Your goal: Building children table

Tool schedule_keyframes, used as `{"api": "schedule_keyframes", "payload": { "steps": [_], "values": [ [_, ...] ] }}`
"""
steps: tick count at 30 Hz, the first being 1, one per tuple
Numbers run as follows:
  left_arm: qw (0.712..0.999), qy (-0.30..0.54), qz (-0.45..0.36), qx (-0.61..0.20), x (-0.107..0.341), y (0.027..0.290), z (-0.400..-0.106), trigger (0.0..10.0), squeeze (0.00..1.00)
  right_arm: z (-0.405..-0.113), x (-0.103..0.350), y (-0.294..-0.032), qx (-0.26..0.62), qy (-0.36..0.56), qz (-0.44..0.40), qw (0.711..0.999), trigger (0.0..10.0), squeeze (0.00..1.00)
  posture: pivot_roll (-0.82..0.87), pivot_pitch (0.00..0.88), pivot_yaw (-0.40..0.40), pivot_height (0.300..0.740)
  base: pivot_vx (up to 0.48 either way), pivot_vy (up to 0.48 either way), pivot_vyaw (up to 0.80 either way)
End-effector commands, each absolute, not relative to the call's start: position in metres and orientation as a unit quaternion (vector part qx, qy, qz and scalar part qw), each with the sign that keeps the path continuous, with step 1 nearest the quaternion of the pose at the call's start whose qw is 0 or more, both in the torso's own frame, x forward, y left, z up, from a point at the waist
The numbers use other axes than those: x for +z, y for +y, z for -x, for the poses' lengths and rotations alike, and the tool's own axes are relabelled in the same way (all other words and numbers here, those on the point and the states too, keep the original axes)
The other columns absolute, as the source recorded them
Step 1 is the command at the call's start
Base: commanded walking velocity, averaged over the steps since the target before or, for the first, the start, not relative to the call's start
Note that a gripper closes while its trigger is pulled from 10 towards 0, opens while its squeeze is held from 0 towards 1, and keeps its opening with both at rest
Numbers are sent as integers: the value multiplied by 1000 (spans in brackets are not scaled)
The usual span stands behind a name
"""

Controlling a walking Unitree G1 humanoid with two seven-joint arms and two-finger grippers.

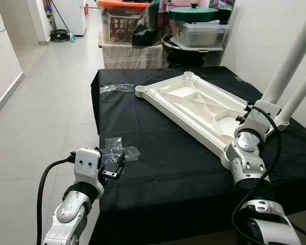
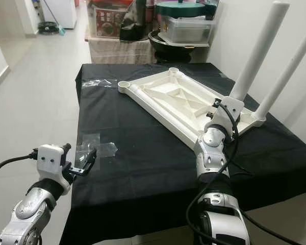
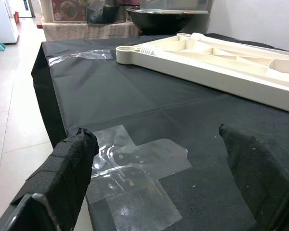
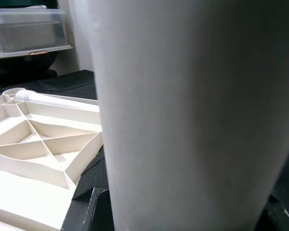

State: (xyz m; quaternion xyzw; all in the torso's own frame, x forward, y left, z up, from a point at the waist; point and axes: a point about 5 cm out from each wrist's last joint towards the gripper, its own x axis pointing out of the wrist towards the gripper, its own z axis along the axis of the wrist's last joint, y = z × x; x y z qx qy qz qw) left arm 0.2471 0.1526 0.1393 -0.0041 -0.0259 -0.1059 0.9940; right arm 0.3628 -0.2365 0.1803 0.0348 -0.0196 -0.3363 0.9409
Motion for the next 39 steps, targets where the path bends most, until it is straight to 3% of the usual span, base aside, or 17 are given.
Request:
{"api": "schedule_keyframes", "payload": {
  "steps": [1, 5, 6, 7, 13, 14, 15, 18, 19, 20, 39],
  "values": [
    [993, -23, 4, -113, 137, 150, -249, 10000, 0, -359, 159, -238, -338, 28, -39, 940, 10000, 0, 89, 0, -73, 740, 0, 0, 0],
    [993, -23, 4, -113, 137, 150, -249, 10000, 0, -358, 159, -238, -338, 27, -40, 940, 10000, 24, 89, 0, -73, 740, 0, 0, 0],
    [993, -23, 4, -113, 137, 149, -249, 10000, 0, -358, 160, -238, -338, 26, -40, 940, 10000, 86, 89, 0, -73, 740, 0, 0, 0],
    [993, -23, 4, -113, 137, 149, -249, 10000, 0, -359, 162, -238, -338, 22, -41, 940, 10000, 231, 89, 0, -73, 740, 0, 0, 0],
    [993, -22, 4, -113, 136, 149, -249, 10000, 0, -359, 167, -238, -337, 14, -42, 940, 10000, 255, 89, 0, -73, 740, 0, 0, 0],
    [993, -22, 4, -113, 136, 149, -249, 10000, 0, -359, 170, -238, -337, 9, -43, 940, 10000, 529, 88, 0, -74, 740, 0, 0, 0],
    [993, -22, 4, -113, 136, 149, -249, 10000, 0, -359, 172, -238, -337, 6, -43, 940, 10000, 659, 88, 0, -74, 740, 0, 0, 0],
    [993, -21, 4, -114, 136, 149, -249, 10000, 0, -359, 175, -237, -337, 1, -44, 941, 10000, 655, 88, 0, -74, 740, 0, 0, 0],
    [993, -21, 4, -114, 136, 149, -249, 10000, 0, -359, 177, -237, -337, -4, -46, 941, 10000, 957, 88, 0, -72, 740, 0, 0, 0],
    [993, -21, 4, -115, 135, 149, -249, 10000, 0, -359, 179, -236, -336, -9, -47, 941, 10000, 1000, 87, 0, -70, 740, 0, 0, 0],
    [993, -22, 3, -117, 135, 149, -250, 10000, 0, -355, 187, -236, -335, -34, -60, 940, 10000, 1000, 87, 0, -67, 740, 0, 0, 0]
  ]
}}
